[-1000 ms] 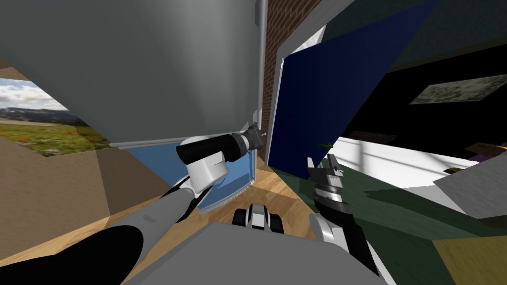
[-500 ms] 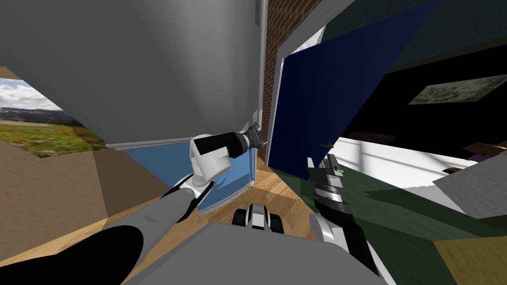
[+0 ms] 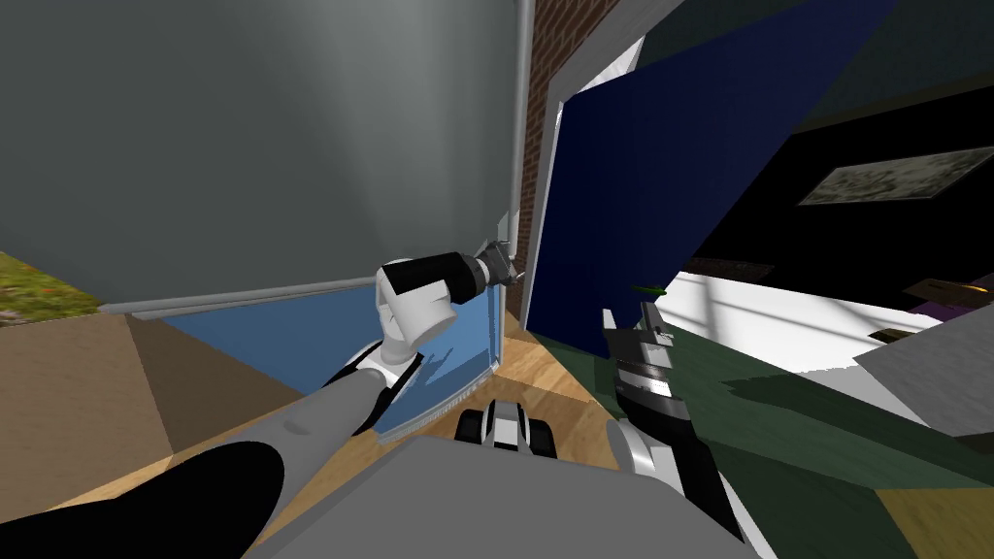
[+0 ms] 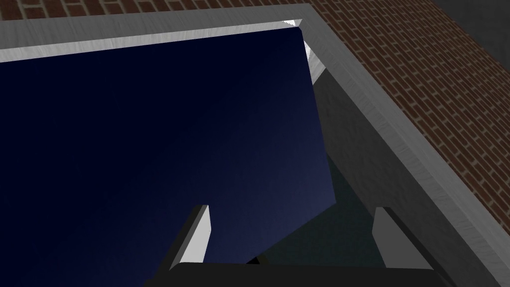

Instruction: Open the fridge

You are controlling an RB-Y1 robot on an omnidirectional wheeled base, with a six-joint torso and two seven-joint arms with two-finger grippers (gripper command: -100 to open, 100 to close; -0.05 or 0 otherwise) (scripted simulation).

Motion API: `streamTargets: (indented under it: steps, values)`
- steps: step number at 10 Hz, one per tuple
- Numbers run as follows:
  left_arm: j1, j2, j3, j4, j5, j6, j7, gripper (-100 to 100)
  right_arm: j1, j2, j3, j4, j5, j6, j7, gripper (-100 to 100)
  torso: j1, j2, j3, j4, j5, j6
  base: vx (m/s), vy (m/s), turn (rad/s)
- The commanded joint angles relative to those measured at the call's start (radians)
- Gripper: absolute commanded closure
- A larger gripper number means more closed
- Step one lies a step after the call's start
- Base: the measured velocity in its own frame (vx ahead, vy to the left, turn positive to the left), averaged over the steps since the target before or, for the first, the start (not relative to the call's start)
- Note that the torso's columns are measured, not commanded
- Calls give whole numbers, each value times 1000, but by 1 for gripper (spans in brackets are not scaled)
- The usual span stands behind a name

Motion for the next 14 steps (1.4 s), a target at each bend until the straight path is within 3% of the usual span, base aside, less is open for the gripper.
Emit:
streamTargets:
  steps: [1, 4, 5, 6, 7, 8, 10, 11, 13, 14]
  values:
    - [-7, -16, 25, 40, 9, -15, 6, -100, 0, 0, 0, 0, 0, 0, 0, 0, 0, -1, -1, 0, 0, 0, 223, 44, -41]
    - [-31, -26, 45, 40, 25, -5, 33, -100, 0, 0, 0, 0, 0, 0, 0, 0, 1, 1, 1, 0, 0, 0, 202, 57, -34]
    - [-29, -23, 44, 42, 25, -7, 26, -100, 0, 0, 0, 0, 0, 0, 0, 0, 1, 1, 1, 0, 0, 0, 83, 29, -3]
    - [-51, -19, 52, 39, 32, 15, 41, -100, 0, 0, 0, 0, 0, 0, 0, 0, -1, 6, 4, 1, 0, 0, 37, -48, 49]
    - [-40, -19, 50, 38, 31, 3, 33, -100, 0, 0, 0, 0, 0, 0, 0, 0, -4, 6, 4, 2, -1, 0, 25, -30, 21]
    - [-41, -19, 51, 38, 32, 6, 35, 100, 0, 0, 0, 0, 0, 0, 0, 0, -1, 4, 3, 1, 0, 0, 0, -6, -6]
    - [-33, -90, 74, 4, 23, 71, -26, 100, -1, 0, 0, 0, 0, 0, 0, 0, 2, 7, 4, 2, 0, 2, -148, 53, -275]
    - [-33, -103, 74, 4, 23, 74, -26, 100, -1, 0, 0, 0, 0, 0, 0, 0, -1, 9, 6, 2, -1, 3, -157, 44, -155]
    - [-27, -171, 99, -31, 14, 140, -87, 100, -1, 0, 0, 0, 0, 0, 0, 0, 1, 6, 4, 4, 0, -1, -182, 38, -219]
    - [-27, -187, 99, -31, 14, 140, -87, 100, -1, 0, 0, 0, 0, 0, 0, 0, 2, 7, 5, 3, 0, 0, -150, 26, -142]
